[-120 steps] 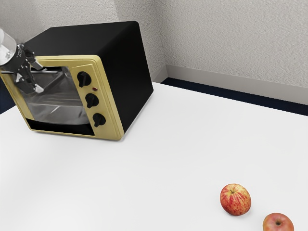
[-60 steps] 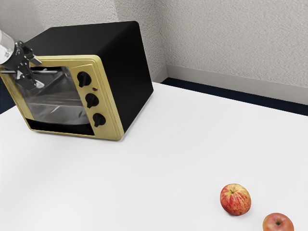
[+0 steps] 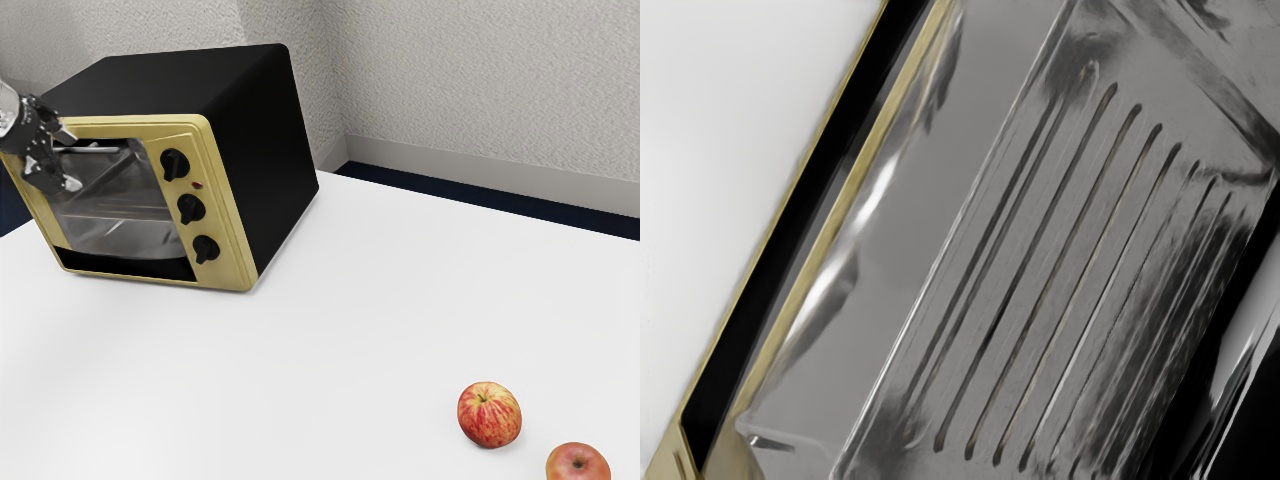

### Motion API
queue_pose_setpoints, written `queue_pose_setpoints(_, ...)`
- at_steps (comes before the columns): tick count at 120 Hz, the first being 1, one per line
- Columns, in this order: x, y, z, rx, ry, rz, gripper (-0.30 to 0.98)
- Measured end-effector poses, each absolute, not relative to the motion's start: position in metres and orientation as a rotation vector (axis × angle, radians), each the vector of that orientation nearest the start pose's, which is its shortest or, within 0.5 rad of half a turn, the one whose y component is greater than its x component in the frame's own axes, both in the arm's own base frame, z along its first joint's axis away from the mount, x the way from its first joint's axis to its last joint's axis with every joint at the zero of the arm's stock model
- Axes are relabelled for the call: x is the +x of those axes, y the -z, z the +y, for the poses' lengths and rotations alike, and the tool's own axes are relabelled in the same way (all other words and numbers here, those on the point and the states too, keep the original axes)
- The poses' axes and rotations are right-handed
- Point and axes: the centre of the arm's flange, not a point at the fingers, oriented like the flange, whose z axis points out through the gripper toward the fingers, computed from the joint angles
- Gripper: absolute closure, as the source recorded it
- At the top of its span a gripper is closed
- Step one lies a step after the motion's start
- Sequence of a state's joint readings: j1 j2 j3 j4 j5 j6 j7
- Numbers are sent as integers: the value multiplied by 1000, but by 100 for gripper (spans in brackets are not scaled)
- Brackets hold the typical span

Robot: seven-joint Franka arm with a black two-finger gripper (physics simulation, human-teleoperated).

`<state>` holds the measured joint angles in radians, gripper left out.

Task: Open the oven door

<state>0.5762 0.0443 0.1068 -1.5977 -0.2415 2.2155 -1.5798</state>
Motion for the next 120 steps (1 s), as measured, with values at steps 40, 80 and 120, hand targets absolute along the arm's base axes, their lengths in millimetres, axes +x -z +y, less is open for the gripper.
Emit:
queue_pose_setpoints(40,478,-642,377,1018,-510,2436,5)
queue_pose_setpoints(80,436,-617,357,1009,-425,2472,7)
queue_pose_setpoints(120,364,-599,335,957,-388,2516,9)
